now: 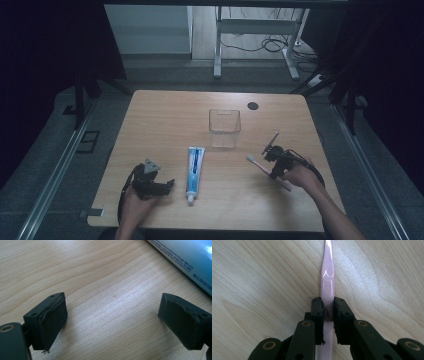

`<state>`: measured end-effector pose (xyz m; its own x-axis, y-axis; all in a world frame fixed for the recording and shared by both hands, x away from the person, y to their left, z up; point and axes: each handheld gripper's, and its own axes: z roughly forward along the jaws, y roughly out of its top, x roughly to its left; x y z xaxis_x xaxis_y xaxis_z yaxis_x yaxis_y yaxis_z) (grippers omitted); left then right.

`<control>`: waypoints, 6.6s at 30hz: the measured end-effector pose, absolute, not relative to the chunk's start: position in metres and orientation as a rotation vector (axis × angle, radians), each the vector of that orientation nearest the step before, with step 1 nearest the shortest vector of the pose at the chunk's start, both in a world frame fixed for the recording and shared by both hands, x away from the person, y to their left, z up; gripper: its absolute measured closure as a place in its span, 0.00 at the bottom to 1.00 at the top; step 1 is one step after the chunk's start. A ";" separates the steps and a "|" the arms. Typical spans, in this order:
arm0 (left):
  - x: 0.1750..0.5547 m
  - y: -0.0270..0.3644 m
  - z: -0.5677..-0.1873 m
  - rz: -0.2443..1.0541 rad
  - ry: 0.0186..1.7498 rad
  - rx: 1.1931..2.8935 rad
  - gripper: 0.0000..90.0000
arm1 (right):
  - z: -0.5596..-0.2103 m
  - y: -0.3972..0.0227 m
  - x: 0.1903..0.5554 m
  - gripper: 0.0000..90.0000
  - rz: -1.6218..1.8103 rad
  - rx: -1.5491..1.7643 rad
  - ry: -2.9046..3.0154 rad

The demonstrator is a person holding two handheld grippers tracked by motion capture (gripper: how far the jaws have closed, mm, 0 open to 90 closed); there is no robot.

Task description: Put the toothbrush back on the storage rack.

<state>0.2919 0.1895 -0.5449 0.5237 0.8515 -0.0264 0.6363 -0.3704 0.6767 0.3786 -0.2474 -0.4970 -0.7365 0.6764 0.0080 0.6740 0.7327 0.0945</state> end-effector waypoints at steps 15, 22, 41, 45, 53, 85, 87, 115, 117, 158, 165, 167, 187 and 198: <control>0.292 0.190 -0.545 0.437 1.204 2.128 0.10 | -0.478 -0.262 0.372 0.87 0.308 1.159 2.857; 0.292 0.189 -0.545 0.437 1.204 2.128 0.10 | -0.466 -0.268 0.368 0.87 0.397 1.159 2.827; 0.292 0.190 -0.545 0.437 1.204 2.129 0.10 | -0.438 -0.281 0.359 0.87 0.664 1.145 2.718; 0.292 0.190 -0.545 0.437 1.203 2.129 0.10 | -0.434 -0.281 0.359 0.87 0.732 1.131 2.685; 0.292 0.190 -0.545 0.437 1.203 2.130 0.10 | -0.426 -0.278 0.360 0.87 0.830 1.111 2.637; 0.292 0.190 -0.545 0.439 1.199 2.132 0.10 | -0.397 -0.253 0.375 0.87 1.092 1.031 2.449; 0.292 0.190 -0.545 0.439 1.199 2.133 0.10 | -0.397 -0.251 0.376 0.87 1.103 1.024 2.443; 0.292 0.190 -0.545 0.439 1.200 2.128 0.10 | -0.394 -0.227 0.402 0.87 1.212 1.016 2.351; 0.292 0.190 -0.545 0.439 1.200 2.127 0.10 | -0.395 -0.224 0.404 0.87 1.222 1.019 2.346; 0.292 0.189 -0.545 0.439 1.203 2.123 0.10 | -0.390 -0.174 0.446 0.87 1.336 1.033 2.269; 0.292 0.190 -0.545 0.439 1.198 2.134 0.10 | -0.393 -0.164 0.452 0.87 1.348 1.037 2.255; 0.292 0.190 -0.545 0.440 1.199 2.133 0.10 | -0.395 -0.162 0.454 0.87 1.347 1.041 2.252; 0.292 0.190 -0.545 0.438 1.200 2.127 0.10 | -0.435 -0.151 0.471 0.87 1.323 1.111 2.257; 0.292 0.190 -0.545 0.439 1.202 2.125 0.10 | -0.455 -0.140 0.470 0.87 1.292 1.116 2.279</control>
